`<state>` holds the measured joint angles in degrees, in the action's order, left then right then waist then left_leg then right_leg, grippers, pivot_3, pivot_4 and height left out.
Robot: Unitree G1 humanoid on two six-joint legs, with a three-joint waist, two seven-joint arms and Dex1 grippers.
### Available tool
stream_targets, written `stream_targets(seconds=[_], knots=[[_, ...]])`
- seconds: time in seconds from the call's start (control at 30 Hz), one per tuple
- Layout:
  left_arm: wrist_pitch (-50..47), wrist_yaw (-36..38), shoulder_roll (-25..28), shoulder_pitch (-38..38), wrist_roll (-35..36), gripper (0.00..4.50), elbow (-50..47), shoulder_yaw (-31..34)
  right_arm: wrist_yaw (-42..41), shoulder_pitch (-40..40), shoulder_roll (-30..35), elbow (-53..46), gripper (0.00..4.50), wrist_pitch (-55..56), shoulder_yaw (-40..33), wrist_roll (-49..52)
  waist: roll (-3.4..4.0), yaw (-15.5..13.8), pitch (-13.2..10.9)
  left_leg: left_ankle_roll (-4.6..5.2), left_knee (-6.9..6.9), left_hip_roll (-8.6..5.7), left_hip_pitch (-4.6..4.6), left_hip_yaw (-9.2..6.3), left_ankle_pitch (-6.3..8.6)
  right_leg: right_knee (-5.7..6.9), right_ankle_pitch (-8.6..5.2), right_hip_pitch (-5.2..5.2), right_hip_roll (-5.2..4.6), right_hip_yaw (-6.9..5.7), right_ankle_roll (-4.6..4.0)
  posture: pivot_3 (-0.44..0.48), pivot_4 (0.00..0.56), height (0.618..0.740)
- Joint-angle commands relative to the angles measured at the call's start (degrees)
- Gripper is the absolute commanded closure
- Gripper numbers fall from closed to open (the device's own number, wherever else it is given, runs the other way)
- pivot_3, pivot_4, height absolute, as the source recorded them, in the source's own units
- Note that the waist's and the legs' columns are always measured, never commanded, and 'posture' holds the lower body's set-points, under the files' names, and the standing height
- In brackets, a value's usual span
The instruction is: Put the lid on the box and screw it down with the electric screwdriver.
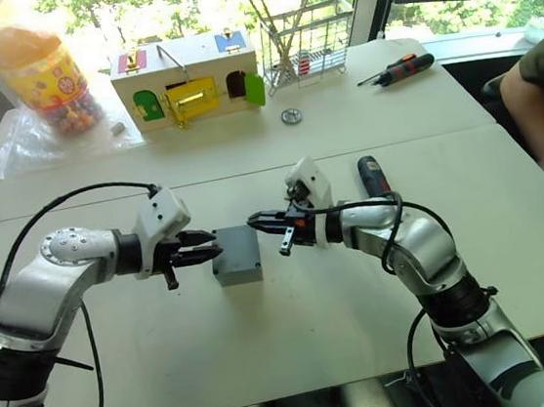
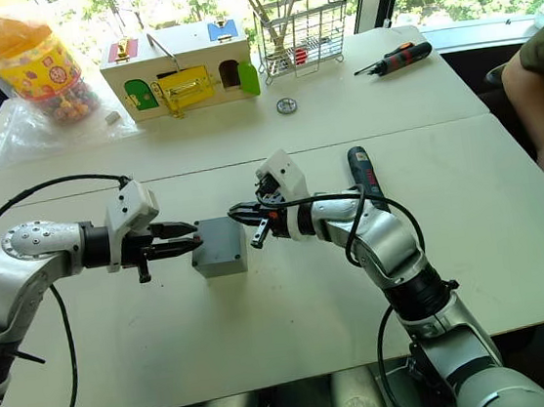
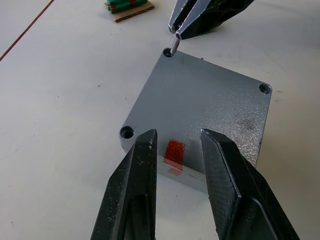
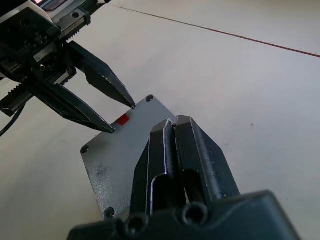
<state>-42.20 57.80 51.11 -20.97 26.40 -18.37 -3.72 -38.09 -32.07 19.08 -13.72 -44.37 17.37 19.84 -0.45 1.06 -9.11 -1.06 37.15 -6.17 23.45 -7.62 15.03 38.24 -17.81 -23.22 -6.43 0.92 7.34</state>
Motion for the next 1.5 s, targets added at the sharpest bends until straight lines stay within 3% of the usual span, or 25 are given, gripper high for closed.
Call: stream_targets(seconds=[0.03, 0.9, 1.0, 1.2, 1.27, 1.4, 1.5], knots=[[0.2, -0.1, 0.1, -0.4, 0.3, 3.14, -1.5, 1.1, -0.3, -1.0, -0.6, -0.6, 4.43, 1.6, -0.2, -0.3, 0.00, 0.0, 0.0, 0.00, 0.00, 0.00, 0.00, 0.00, 0.00, 0.00, 0.00, 0.00, 0.00, 0.00, 0.00, 0.000, 0.150, 0.740], [0.6, -0.8, -0.7, -0.4, -0.1, 3.14, -1.5, 0.6, -1.3, -1.0, -1.8, 3.0, 4.43, 2.6, 1.4, -2.6, 0.00, 0.1, 0.0, 0.00, 0.00, 0.00, 0.00, 0.00, 0.00, 0.00, 0.00, -0.01, 0.01, 0.00, 0.00, 0.000, 0.150, 0.740], [0.5, -1.0, -0.9, -0.4, -0.1, 3.14, -1.7, 0.5, -1.7, -0.8, -1.6, 2.7, 3.61, 2.3, 1.4, -2.7, 0.00, 0.1, 0.0, 0.00, 0.00, 0.00, 0.00, 0.00, 0.00, 0.00, 0.00, -0.01, 0.00, 0.00, 0.00, 0.000, 0.150, 0.740], [1.0, -1.1, -2.3, -1.3, -0.2, 3.14, -1.2, -0.1, -2.0, -1.6, 0.3, -0.2, 0.68, 0.8, 1.0, -3.1, 0.00, 0.0, 0.0, 0.00, 0.01, 0.00, 0.00, 0.00, 0.00, 0.00, 0.00, 0.00, 0.00, 0.00, 0.00, 0.000, 0.150, 0.740], [1.3, -1.2, -3.1, -2.0, -0.4, 3.14, -0.9, -0.5, -1.9, -2.1, 1.5, -2.4, 0.06, -1.1, -0.4, -2.2, 0.00, -0.1, 0.0, 0.00, 0.01, -0.01, 0.00, 0.00, 0.00, 0.00, 0.00, 0.00, 0.00, 0.00, 0.00, 0.000, 0.150, 0.740], [1.8, -0.5, -5.0, -4.9, 0.1, 3.14, -1.0, -1.4, -0.5, -5.4, 5.8, -9.4, 0.06, -14.9, -10.9, 4.6, 0.01, -0.2, 0.0, 0.00, 0.03, -0.02, 0.00, 0.00, 0.00, 0.00, 0.00, 0.02, -0.01, 0.00, 0.00, 0.000, 0.150, 0.740], [2.6, 0.2, -6.4, -7.5, 0.0, 3.14, -1.2, -2.7, -3.3, -9.1, 15.6, -9.7, 0.06, -23.7, -16.6, 7.8, 0.01, -0.6, 0.0, 0.00, 0.09, -0.04, 0.02, -0.02, 0.00, -0.03, 0.00, 0.08, -0.03, -0.02, 0.00, 0.000, 0.150, 0.740]])
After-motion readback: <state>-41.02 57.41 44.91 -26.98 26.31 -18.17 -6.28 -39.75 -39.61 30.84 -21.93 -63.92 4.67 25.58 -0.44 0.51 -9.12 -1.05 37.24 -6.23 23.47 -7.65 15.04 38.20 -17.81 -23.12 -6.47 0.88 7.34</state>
